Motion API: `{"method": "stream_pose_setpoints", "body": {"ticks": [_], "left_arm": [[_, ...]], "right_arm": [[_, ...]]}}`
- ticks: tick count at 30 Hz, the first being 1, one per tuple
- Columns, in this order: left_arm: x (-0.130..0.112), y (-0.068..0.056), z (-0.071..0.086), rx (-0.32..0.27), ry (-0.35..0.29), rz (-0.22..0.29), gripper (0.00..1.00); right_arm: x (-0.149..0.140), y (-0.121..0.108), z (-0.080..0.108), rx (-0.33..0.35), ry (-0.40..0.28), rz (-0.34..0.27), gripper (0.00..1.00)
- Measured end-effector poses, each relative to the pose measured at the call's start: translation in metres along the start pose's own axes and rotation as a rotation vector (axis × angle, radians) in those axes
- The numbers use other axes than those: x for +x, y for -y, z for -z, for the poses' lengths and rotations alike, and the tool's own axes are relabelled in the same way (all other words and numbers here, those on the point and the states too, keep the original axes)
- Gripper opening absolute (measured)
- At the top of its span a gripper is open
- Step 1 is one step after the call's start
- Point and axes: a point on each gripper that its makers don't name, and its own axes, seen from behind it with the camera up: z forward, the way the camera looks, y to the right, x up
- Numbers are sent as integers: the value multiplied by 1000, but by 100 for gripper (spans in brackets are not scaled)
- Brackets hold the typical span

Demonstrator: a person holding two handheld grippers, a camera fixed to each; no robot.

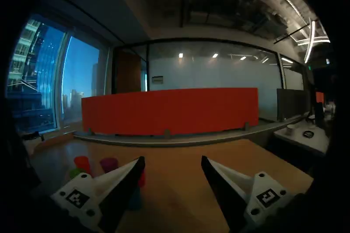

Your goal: Pour water

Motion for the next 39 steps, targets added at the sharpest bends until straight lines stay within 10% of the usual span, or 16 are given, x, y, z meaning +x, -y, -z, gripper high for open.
{"method": "stream_pose_setpoints", "body": {"ticks": [39], "left_arm": [[-71,27,-16,28,64,39,99]], "right_arm": [[-10,-12,-5,-60,45,26,100]]}}
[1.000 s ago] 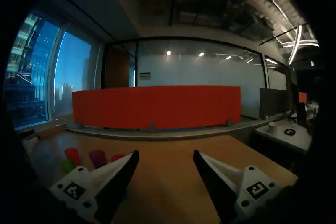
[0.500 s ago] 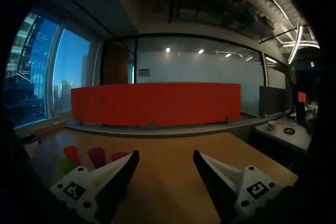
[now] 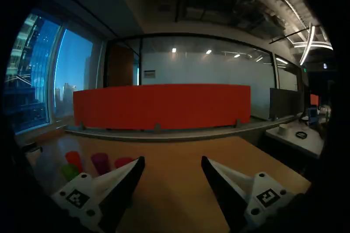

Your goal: Pour water

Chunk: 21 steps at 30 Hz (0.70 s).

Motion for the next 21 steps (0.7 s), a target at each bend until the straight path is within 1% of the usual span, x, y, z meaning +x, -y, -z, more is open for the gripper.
{"method": "stream_pose_setpoints", "body": {"ticks": [11,21], "left_arm": [[-3,4,-1,5,15,9,99],[-4,3,-2,5,15,4,99]], "right_arm": [[-6,-2,-4,-3,8,0,99],[-3,2,-4,1,3,-1,99]]}}
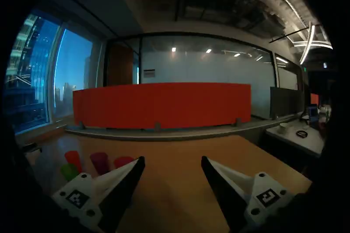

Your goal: Pour water

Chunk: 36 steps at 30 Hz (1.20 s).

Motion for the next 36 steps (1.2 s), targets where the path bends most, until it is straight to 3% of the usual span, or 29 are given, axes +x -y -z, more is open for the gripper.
{"method": "stream_pose_setpoints", "body": {"ticks": [17,29,36], "left_arm": [[0,0,1,0,2,-1,99],[0,0,0,0,2,-1,99],[0,0,0,0,2,-1,99]], "right_arm": [[-4,2,0,24,-54,44,99],[-12,2,-16,-5,-109,84,100],[-28,3,-25,-8,-113,68,100]]}}
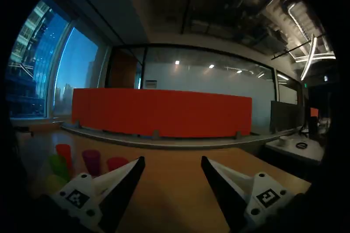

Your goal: Pour water

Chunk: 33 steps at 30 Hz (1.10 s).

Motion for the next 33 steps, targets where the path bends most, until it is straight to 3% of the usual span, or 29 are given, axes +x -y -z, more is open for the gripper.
{"method": "stream_pose_setpoints", "body": {"ticks": [6,33], "left_arm": [[0,0,1,0,0,0,99],[1,1,1,0,0,0,99]], "right_arm": [[-18,-6,0,-2,21,-37,99],[-44,-12,-6,4,33,-56,99]]}}
